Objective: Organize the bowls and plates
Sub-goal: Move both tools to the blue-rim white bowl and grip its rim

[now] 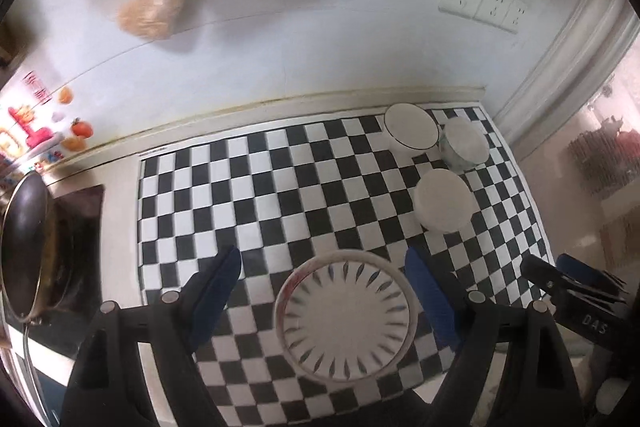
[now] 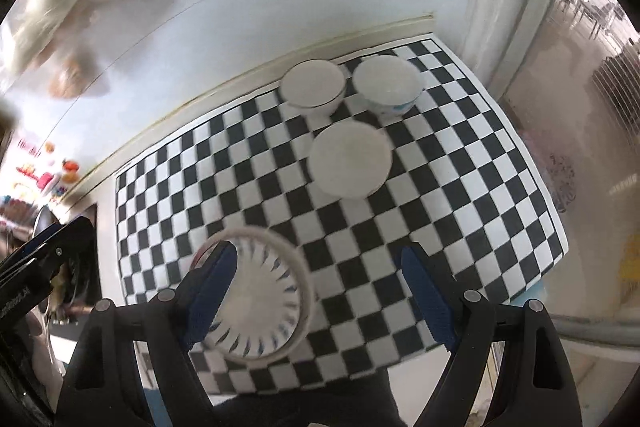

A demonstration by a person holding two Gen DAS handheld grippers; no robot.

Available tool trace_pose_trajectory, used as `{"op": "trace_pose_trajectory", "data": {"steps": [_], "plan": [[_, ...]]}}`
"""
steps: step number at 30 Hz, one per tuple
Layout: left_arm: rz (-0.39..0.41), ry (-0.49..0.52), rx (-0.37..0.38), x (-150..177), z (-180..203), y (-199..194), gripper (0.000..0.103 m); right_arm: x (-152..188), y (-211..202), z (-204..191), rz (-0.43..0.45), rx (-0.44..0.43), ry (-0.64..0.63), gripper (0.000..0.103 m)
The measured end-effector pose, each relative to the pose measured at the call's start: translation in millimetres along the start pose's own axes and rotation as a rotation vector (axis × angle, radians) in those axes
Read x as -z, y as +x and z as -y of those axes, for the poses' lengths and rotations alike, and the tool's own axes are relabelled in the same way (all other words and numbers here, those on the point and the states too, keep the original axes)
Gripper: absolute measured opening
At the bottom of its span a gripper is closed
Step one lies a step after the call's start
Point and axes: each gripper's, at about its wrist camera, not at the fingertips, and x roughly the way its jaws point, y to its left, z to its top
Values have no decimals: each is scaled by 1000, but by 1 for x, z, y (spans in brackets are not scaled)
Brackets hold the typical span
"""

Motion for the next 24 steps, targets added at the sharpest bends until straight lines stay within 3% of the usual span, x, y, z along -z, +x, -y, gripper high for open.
{"op": "trace_pose_trajectory", "data": {"steps": [5, 11, 14, 16, 21, 24], "plan": [[-21, 7, 17, -22, 37, 48, 84, -32, 35, 39, -21, -8, 16, 86], [-118, -14, 21, -41, 86, 124, 82, -71, 111, 97, -150, -61, 31, 84], [-205, -51, 22, -47, 103, 164, 70, -90, 157, 116, -227, -88, 2, 80], [-237, -67, 13, -50, 113, 186, 67, -100, 181, 122, -272, -110, -21, 76], [-315, -89, -13, -53, 129, 235, 48, -118, 232, 122, -356, -147, -83, 69], [-362, -83, -24, -52, 135, 256, 43, -124, 255, 121, -397, -167, -93, 61]]}}
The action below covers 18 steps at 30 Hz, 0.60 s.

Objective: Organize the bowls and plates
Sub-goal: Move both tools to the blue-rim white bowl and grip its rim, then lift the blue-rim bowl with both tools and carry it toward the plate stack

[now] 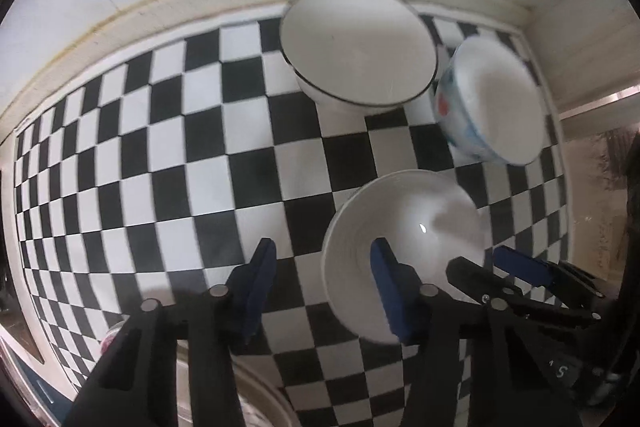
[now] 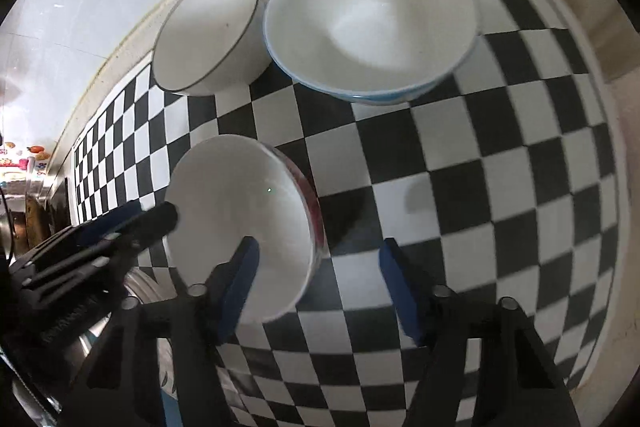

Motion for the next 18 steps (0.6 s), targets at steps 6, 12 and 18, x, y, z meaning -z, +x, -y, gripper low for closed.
{"op": "trace_pose_trajectory", "data": {"steps": [6, 12, 18], "plan": [[-73, -3, 8, -6, 3, 26, 26, -12, 23, 3, -53, -29, -6, 36], [-89, 3, 22, -8, 6, 33, 19, -17, 31, 6, -80, -31, -23, 9], [-89, 14, 25, -6, 10, 28, 19, -7, 32, -7, -77, 6, -66, 9]]}}
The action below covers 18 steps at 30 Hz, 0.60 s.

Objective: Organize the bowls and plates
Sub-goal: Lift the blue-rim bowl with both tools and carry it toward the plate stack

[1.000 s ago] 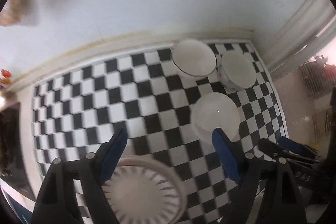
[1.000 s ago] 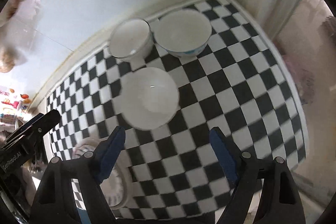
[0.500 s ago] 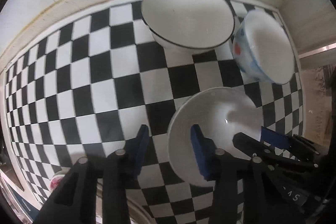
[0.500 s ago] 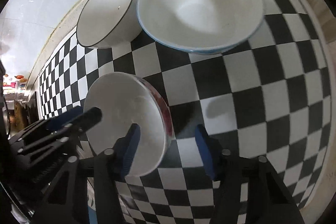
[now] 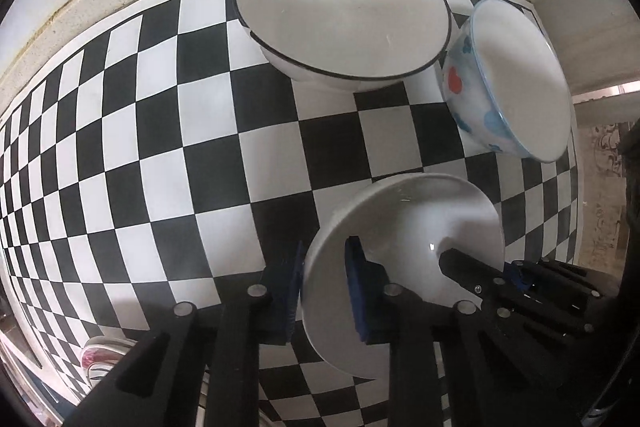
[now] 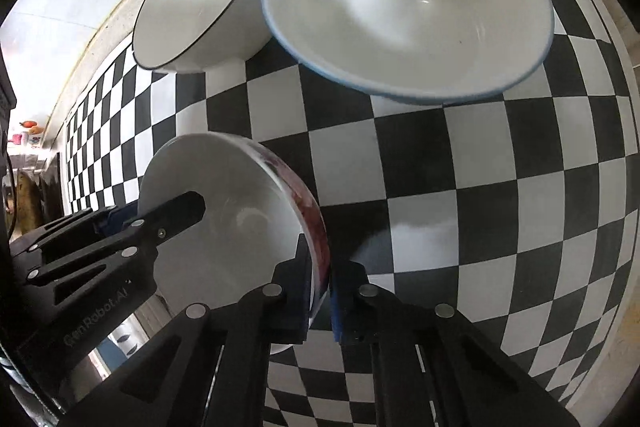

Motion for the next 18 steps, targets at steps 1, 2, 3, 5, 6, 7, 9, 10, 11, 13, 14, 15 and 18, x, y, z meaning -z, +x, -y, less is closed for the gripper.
{"op": "trace_pose_trajectory", "data": {"steps": [1, 2, 3, 5, 6, 7, 9, 10, 11, 13, 14, 15, 18], "plan": [[0, 2, 0, 1, 1, -2, 19, 1, -1, -1, 0, -1, 0, 9], [0, 4, -1, -1, 6, 0, 19, 3, -1, -4, 1, -2, 1, 9], [-1, 6, -4, 2, 7, -2, 19, 5, -2, -4, 3, -8, 4, 9], [-3, 12, -4, 5, 9, -5, 19, 10, -8, -5, 2, -11, 4, 9], [-5, 14, -2, 10, 12, -7, 19, 15, -11, -4, 6, -13, 1, 9], [-6, 18, 3, 16, 14, -9, 19, 21, -15, -3, 10, -13, -2, 9], [-6, 30, 12, 27, 20, -12, 19, 34, -21, -3, 17, -9, -9, 9], [-7, 34, 15, 32, 21, -14, 19, 37, -24, 1, 16, -9, -12, 9], [-14, 43, 18, 38, 24, -14, 19, 45, -25, 2, 11, -8, -16, 9], [-29, 52, 33, 52, 28, -14, 19, 61, -26, 5, -1, -9, -15, 9], [-39, 61, 34, 59, 30, -13, 19, 66, -25, 7, -10, -14, -10, 9], [-50, 71, 36, 62, 33, -11, 19, 74, -23, 9, -17, -15, -7, 9], [-72, 104, 24, 80, 42, -6, 19, 96, -18, 13, -35, -19, -2, 9]]}}
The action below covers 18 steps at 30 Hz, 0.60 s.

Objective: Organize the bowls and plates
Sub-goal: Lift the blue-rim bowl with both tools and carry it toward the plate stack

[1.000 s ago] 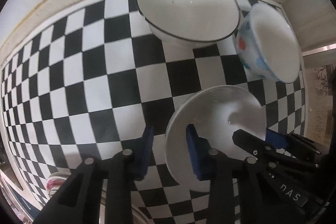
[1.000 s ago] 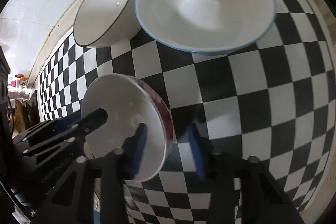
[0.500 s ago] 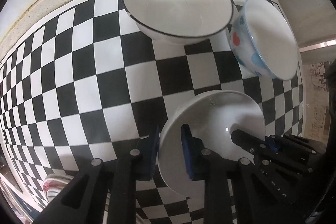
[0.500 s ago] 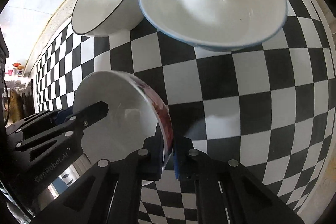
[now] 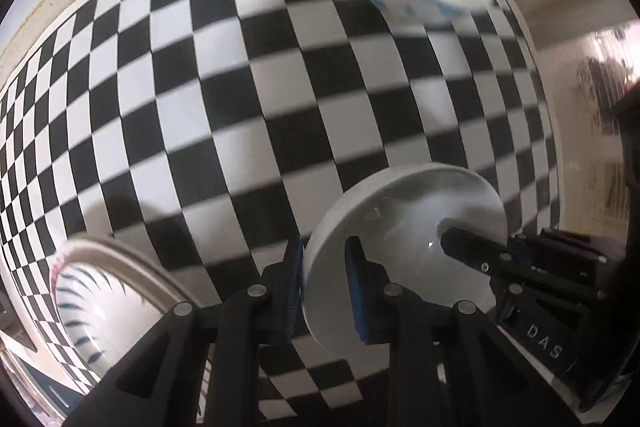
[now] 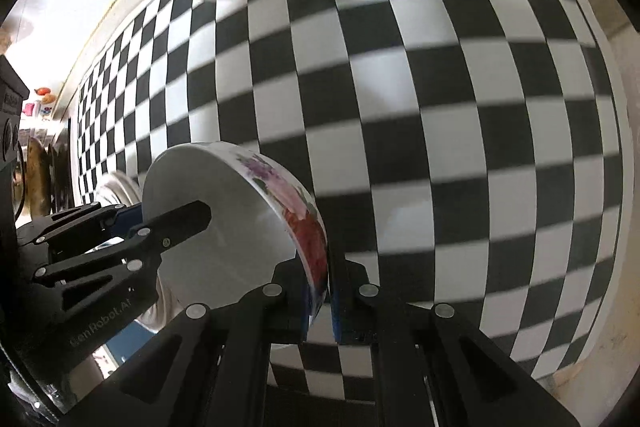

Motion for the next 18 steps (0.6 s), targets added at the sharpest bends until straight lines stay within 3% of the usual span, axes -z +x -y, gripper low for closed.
{"op": "trace_pose_trajectory", "data": {"steps": [10, 18], "plan": [[-78, -3, -12, 21, 5, 27, 19, 27, 30, 8, -67, -4, 35, 9], [-77, -23, 1, 15, 3, 30, 19, 26, 37, 3, -69, -11, 38, 9]]}}
